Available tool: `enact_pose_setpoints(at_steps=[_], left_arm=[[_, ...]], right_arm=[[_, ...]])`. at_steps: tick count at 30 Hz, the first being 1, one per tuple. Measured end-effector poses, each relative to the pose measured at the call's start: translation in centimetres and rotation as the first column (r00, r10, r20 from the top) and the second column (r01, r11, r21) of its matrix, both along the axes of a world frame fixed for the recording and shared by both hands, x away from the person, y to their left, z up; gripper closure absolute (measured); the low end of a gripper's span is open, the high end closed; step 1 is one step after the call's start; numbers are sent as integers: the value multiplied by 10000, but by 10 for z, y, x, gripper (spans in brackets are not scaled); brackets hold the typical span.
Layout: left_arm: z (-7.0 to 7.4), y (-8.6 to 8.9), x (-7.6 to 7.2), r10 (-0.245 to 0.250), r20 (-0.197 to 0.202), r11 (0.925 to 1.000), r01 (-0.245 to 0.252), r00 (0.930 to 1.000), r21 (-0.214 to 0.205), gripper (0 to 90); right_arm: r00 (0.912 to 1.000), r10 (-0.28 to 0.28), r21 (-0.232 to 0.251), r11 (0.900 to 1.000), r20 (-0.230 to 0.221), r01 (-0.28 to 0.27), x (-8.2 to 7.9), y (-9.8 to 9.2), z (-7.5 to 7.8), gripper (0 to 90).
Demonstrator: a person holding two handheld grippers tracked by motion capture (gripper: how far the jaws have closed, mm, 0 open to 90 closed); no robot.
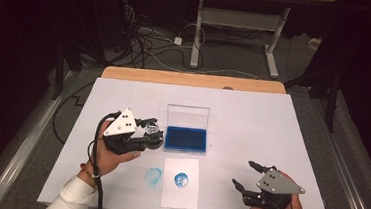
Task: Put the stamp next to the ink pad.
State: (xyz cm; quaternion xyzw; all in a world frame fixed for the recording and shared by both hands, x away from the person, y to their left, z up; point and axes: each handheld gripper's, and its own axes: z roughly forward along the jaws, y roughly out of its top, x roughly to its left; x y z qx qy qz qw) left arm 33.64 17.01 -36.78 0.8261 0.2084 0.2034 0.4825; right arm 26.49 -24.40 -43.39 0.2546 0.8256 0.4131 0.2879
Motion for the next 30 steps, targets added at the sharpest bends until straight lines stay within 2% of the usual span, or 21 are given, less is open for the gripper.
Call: enact_pose_setpoints(at_steps=[3, 11, 19, 25, 30], left_arm=[[1, 4, 6, 50, -128, 10000, -51, 9999, -49, 544], [3, 5, 23, 360, -240, 9990, -354, 9991, 259, 544], [-3, 5, 36, 521, -434, 9981, -506, 9977, 343, 544], [-9, -1, 45, 708, -504, 9956, -675, 9962, 646, 544], [-13, -5, 50, 741, -614, 9954, -700, 9954, 657, 544]], right_arm=[[10000, 45, 25, 10000, -13, -45, -1, 1, 0, 282], [9999, 105, 35, 9999, 28, -105, -3, 3, 0, 280], [9999, 112, 25, 9999, 39, -112, -2, 3, -1, 273], [10000, -53, 39, 10000, 61, 52, -1, 2, 0, 266], [10000, -63, 105, 9999, 23, 62, -1, 2, -1, 232]])
